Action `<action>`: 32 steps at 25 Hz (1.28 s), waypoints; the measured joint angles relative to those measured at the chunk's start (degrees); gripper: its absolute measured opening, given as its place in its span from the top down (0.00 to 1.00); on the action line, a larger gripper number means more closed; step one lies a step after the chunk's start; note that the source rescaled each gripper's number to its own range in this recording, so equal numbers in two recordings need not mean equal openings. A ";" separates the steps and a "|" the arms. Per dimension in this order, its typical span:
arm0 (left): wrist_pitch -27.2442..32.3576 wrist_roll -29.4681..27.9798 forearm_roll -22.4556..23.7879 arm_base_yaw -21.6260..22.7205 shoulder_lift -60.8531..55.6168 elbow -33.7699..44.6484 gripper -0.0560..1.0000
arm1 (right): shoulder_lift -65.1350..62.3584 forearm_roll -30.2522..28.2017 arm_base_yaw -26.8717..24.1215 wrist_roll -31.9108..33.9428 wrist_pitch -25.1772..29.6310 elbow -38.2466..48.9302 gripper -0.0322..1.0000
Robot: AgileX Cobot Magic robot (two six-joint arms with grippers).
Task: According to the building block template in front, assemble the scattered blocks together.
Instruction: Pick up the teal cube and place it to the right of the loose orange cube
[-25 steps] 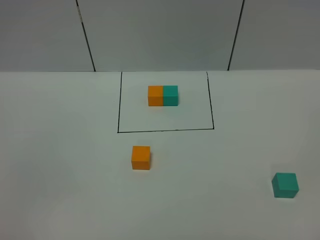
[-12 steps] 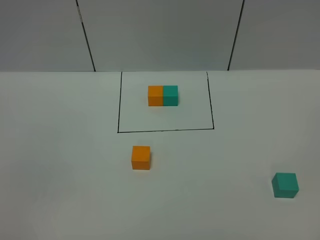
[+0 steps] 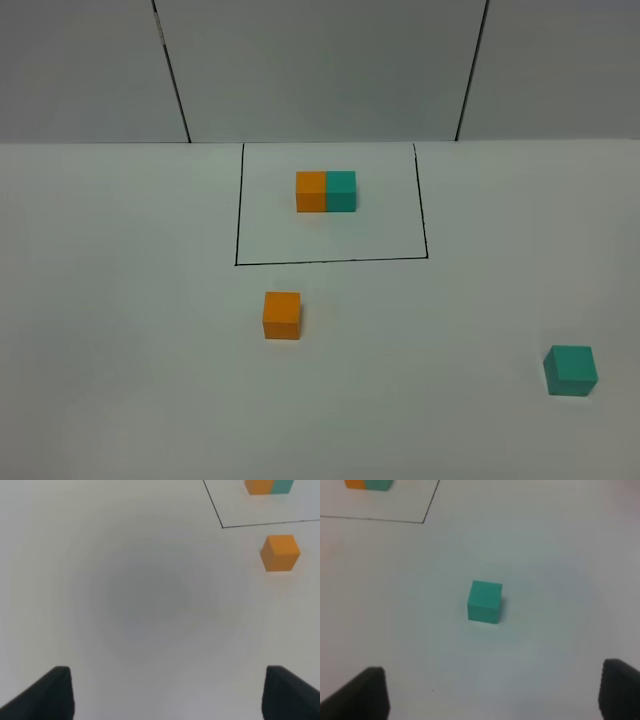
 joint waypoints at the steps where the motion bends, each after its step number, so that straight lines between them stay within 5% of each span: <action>1: 0.00 0.00 0.00 0.00 0.00 0.00 0.27 | 0.00 0.00 0.00 0.00 0.00 0.00 0.27; 32: 0.00 0.00 0.00 0.00 0.00 0.00 0.27 | 0.00 0.00 0.00 0.00 0.00 0.00 0.27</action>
